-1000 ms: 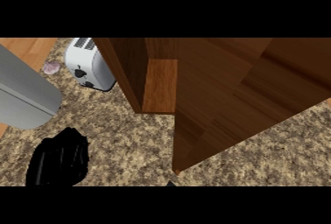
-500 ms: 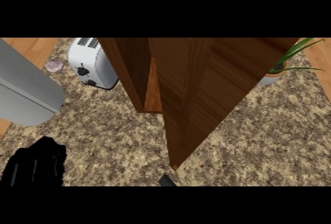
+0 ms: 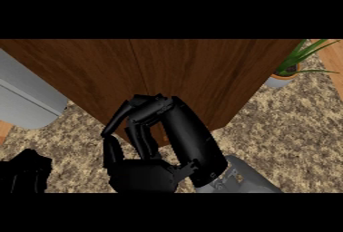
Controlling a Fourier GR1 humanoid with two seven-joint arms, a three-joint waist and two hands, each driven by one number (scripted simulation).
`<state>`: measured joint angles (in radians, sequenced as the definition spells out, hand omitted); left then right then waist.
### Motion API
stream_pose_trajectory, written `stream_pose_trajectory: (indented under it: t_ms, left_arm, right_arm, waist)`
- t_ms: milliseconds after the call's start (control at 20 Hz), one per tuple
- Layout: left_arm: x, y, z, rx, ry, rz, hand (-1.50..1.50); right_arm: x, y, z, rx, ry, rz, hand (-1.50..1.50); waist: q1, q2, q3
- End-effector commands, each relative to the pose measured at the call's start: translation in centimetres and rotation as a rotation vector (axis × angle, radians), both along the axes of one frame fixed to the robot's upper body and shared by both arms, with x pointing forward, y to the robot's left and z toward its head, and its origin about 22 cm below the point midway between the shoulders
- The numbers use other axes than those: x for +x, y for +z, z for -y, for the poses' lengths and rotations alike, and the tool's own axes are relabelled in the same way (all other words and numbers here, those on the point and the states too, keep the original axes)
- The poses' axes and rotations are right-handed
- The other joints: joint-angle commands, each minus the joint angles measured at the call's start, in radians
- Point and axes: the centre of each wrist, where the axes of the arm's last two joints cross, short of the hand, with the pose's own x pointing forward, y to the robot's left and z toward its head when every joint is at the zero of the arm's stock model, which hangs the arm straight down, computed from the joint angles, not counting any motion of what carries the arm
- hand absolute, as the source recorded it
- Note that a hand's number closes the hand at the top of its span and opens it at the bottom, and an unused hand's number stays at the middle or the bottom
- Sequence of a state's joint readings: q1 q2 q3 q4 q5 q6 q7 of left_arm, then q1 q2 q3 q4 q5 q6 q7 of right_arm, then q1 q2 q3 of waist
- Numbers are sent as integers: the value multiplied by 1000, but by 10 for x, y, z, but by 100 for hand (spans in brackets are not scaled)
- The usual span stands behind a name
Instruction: Pick up the bottled water, place it into the cabinet and close the cabinet
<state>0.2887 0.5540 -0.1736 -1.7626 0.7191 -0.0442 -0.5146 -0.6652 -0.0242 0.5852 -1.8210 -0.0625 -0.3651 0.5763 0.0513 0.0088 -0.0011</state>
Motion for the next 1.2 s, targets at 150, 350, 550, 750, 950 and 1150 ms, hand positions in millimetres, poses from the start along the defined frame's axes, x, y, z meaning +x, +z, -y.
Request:
stream_pose_trajectory:
  t_ms: [150, 350, 550, 750, 950, 1150]
  left_arm:
    - [-17, 1, -34, -1, 18, -8, 150]
    - [-10, 5, -22, -8, 4, -13, 150]
    - [-16, 9, -26, 20, -15, 0, 150]
    - [-18, 5, -25, 20, -30, -13, 150]
    - [-8, 11, -15, 5, -30, 10, 150]
    - [0, 16, -16, 8, -21, 20, 150]
  right_arm:
    - [85, -6, 1, 24, 25, -113, 150]
    - [131, -25, 23, 9, 29, -116, 150]
    - [149, -31, 39, 1, -28, -119, 150]
    - [155, -44, 60, -25, -19, -110, 150]
    - [162, -37, 69, -23, -19, -91, 150]
    - [164, -41, 72, -27, 8, -90, 150]
  waist:
    - [-11, -3, 1]
    - [-20, 1, 1]
    - [-6, 5, 1]
    - [-4, 11, 1]
    - [-12, 16, 1]
    - [-21, 15, 1]
